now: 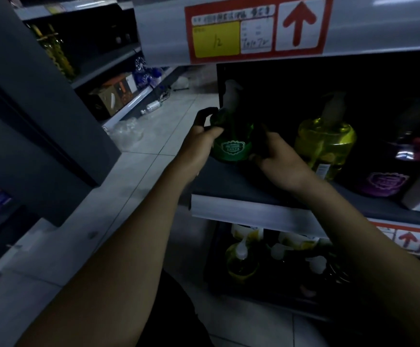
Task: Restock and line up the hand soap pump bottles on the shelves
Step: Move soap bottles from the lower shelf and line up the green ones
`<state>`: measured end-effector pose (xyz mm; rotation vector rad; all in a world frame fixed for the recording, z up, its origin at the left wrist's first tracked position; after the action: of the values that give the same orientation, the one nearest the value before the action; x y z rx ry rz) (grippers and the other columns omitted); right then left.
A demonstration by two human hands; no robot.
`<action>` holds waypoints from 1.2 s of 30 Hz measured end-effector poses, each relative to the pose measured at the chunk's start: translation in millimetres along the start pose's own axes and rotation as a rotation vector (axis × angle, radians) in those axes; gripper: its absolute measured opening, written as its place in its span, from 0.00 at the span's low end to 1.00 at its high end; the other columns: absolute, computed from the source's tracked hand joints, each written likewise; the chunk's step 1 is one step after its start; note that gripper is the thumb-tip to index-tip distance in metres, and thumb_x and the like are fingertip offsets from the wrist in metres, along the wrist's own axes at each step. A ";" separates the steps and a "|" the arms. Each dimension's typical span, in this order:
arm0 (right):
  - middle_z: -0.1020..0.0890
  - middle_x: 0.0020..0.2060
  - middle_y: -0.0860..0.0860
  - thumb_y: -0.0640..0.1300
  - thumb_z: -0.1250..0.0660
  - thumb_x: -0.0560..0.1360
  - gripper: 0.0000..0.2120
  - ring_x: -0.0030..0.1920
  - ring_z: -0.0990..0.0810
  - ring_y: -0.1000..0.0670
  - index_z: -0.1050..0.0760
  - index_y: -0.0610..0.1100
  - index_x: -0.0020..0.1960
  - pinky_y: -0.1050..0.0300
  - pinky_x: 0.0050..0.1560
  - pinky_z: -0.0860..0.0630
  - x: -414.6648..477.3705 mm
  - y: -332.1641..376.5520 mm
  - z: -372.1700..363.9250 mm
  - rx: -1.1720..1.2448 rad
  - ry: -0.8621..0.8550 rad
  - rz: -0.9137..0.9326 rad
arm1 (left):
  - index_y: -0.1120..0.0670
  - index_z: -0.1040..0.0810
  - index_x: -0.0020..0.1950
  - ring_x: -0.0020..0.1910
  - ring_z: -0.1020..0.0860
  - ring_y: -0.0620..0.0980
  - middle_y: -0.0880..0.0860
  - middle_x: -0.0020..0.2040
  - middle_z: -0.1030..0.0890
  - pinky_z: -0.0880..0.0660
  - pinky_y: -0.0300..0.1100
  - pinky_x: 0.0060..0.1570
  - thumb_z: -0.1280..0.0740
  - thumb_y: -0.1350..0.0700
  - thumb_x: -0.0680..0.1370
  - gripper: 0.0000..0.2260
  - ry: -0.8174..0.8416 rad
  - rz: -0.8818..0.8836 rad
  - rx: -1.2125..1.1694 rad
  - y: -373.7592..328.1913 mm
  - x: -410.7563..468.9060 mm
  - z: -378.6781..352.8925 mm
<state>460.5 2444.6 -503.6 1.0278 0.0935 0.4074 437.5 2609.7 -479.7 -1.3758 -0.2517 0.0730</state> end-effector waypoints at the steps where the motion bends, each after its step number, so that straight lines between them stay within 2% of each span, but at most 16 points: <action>1: 0.25 0.66 0.45 0.39 0.33 0.76 0.28 0.67 0.28 0.45 0.38 0.43 0.73 0.52 0.68 0.31 -3.5 0.7 1.1 -0.031 -0.031 0.023 | 0.52 0.33 0.67 0.38 0.21 0.31 0.47 0.48 0.21 0.26 0.28 0.34 0.42 0.62 0.81 0.15 0.018 -0.005 0.012 -1.5 -3.8 1.4; 5: 0.20 0.60 0.48 0.42 0.29 0.74 0.29 0.60 0.22 0.49 0.34 0.45 0.72 0.72 0.51 0.33 -24.9 9.4 0.8 -0.159 -0.124 0.146 | 0.50 0.34 0.69 0.45 0.21 0.34 0.48 0.51 0.22 0.24 0.30 0.40 0.42 0.58 0.82 0.15 0.109 -0.013 0.043 -6.4 -25.7 12.2; 8: 0.17 0.56 0.48 0.44 0.27 0.73 0.30 0.56 0.20 0.49 0.32 0.46 0.72 0.71 0.48 0.33 -41.3 16.4 -1.4 -0.221 -0.163 0.194 | 0.46 0.31 0.65 0.52 0.22 0.43 0.50 0.52 0.20 0.23 0.43 0.51 0.41 0.57 0.82 0.13 0.170 -0.005 0.071 -8.6 -42.7 25.0; 10: 0.16 0.52 0.47 0.46 0.26 0.72 0.28 0.53 0.19 0.48 0.30 0.46 0.70 0.70 0.46 0.33 -51.3 18.9 -2.9 -0.235 -0.180 0.224 | 0.43 0.29 0.63 0.53 0.21 0.44 0.50 0.52 0.20 0.24 0.49 0.55 0.39 0.55 0.80 0.12 0.195 0.003 0.080 -7.2 -53.4 31.0; 12: 0.16 0.51 0.46 0.45 0.26 0.72 0.27 0.52 0.19 0.47 0.28 0.45 0.68 0.71 0.44 0.35 -58.8 19.9 -4.4 -0.243 -0.177 0.254 | 0.41 0.29 0.63 0.54 0.21 0.44 0.49 0.52 0.19 0.23 0.48 0.54 0.38 0.52 0.78 0.14 0.203 -0.007 0.073 -5.5 -62.5 33.4; 16: 0.18 0.57 0.45 0.45 0.25 0.71 0.30 0.56 0.20 0.46 0.31 0.43 0.70 0.74 0.44 0.38 -64.7 21.6 -7.0 -0.249 -0.149 0.293 | 0.43 0.35 0.71 0.57 0.22 0.41 0.45 0.56 0.19 0.23 0.38 0.49 0.36 0.52 0.79 0.21 0.229 -0.019 0.052 -1.8 -72.0 31.0; 18: 0.18 0.59 0.46 0.46 0.27 0.73 0.30 0.58 0.21 0.46 0.33 0.44 0.71 0.72 0.44 0.36 -62.3 19.7 -10.2 -0.243 -0.115 0.278 | 0.41 0.38 0.73 0.61 0.25 0.38 0.43 0.63 0.23 0.26 0.38 0.55 0.31 0.49 0.75 0.28 0.228 -0.042 0.149 -1.0 -74.5 26.6; 22: 0.19 0.60 0.46 0.47 0.30 0.76 0.27 0.61 0.21 0.44 0.34 0.44 0.72 0.56 0.58 0.26 -55.6 16.9 -11.3 -0.210 -0.067 0.260 | 0.41 0.34 0.67 0.53 0.25 0.31 0.38 0.55 0.23 0.28 0.34 0.49 0.28 0.50 0.73 0.26 0.135 -0.131 0.293 -2.6 -72.7 22.8; 24: 0.18 0.59 0.44 0.46 0.32 0.77 0.26 0.60 0.21 0.43 0.35 0.44 0.72 0.50 0.57 0.24 -54.9 15.6 -11.9 -0.230 -0.044 0.281 | 0.40 0.33 0.64 0.50 0.24 0.30 0.37 0.52 0.22 0.29 0.32 0.47 0.27 0.48 0.71 0.25 0.115 -0.137 0.328 -2.4 -70.8 23.5; 27: 0.18 0.58 0.43 0.44 0.33 0.77 0.25 0.58 0.20 0.40 0.35 0.44 0.72 0.53 0.52 0.26 -54.6 13.6 -12.8 -0.269 -0.051 0.315 | 0.37 0.33 0.63 0.52 0.25 0.30 0.32 0.51 0.22 0.30 0.26 0.46 0.25 0.48 0.70 0.26 0.106 -0.148 0.393 -0.4 -68.9 28.5; 28: 0.18 0.58 0.43 0.44 0.33 0.77 0.25 0.58 0.21 0.40 0.35 0.44 0.73 0.53 0.51 0.26 -54.4 13.6 -13.1 -0.273 -0.056 0.318 | 0.38 0.32 0.64 0.54 0.25 0.32 0.33 0.53 0.22 0.29 0.28 0.50 0.24 0.49 0.70 0.27 0.109 -0.153 0.404 0.9 -68.6 30.5; 30: 0.18 0.57 0.42 0.44 0.34 0.77 0.26 0.57 0.21 0.39 0.36 0.44 0.73 0.51 0.51 0.25 -55.0 14.5 -14.0 -0.280 -0.057 0.302 | 0.41 0.34 0.70 0.59 0.24 0.41 0.41 0.60 0.22 0.27 0.38 0.57 0.24 0.53 0.70 0.32 0.131 -0.152 0.418 3.7 -68.5 35.2; 32: 0.18 0.56 0.41 0.44 0.35 0.78 0.24 0.57 0.21 0.38 0.35 0.44 0.72 0.47 0.52 0.23 -57.4 15.4 -14.3 -0.298 -0.044 0.271 | 0.44 0.36 0.74 0.58 0.24 0.44 0.46 0.63 0.24 0.26 0.43 0.58 0.24 0.57 0.71 0.35 0.145 -0.151 0.471 2.7 -70.5 37.3; 33: 0.18 0.56 0.40 0.43 0.36 0.78 0.22 0.57 0.21 0.38 0.33 0.43 0.70 0.46 0.52 0.23 -60.0 16.3 -13.2 -0.314 -0.039 0.260 | 0.45 0.35 0.74 0.56 0.24 0.43 0.47 0.62 0.24 0.25 0.42 0.54 0.24 0.58 0.71 0.35 0.113 -0.176 0.522 -1.6 -72.0 37.7; 34: 0.18 0.56 0.40 0.43 0.36 0.78 0.19 0.57 0.21 0.37 0.31 0.43 0.68 0.45 0.51 0.23 -63.7 17.8 -10.3 -0.327 -0.044 0.253 | 0.46 0.33 0.72 0.53 0.24 0.42 0.48 0.60 0.24 0.25 0.40 0.49 0.25 0.57 0.71 0.32 0.037 -0.234 0.571 -9.5 -73.9 37.3; 36: 0.18 0.56 0.42 0.42 0.37 0.77 0.17 0.56 0.20 0.39 0.27 0.44 0.65 0.45 0.51 0.23 -75.6 22.9 3.2 -0.320 -0.110 0.269 | 0.50 0.26 0.62 0.44 0.25 0.42 0.52 0.50 0.23 0.29 0.33 0.39 0.30 0.56 0.74 0.17 -0.209 -0.466 0.589 -34.6 -82.9 35.8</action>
<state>385.2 2424.2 -491.0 0.7450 -0.2060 0.5888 345.8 2620.9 -451.0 -0.6996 -0.6641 -0.0931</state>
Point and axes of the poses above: each hand's wrist, its own x-axis towards the middle knuckle, its own z-axis out of the back of the hand, y = z × x, the point moved 3 cm from there along x, towards the middle knuckle
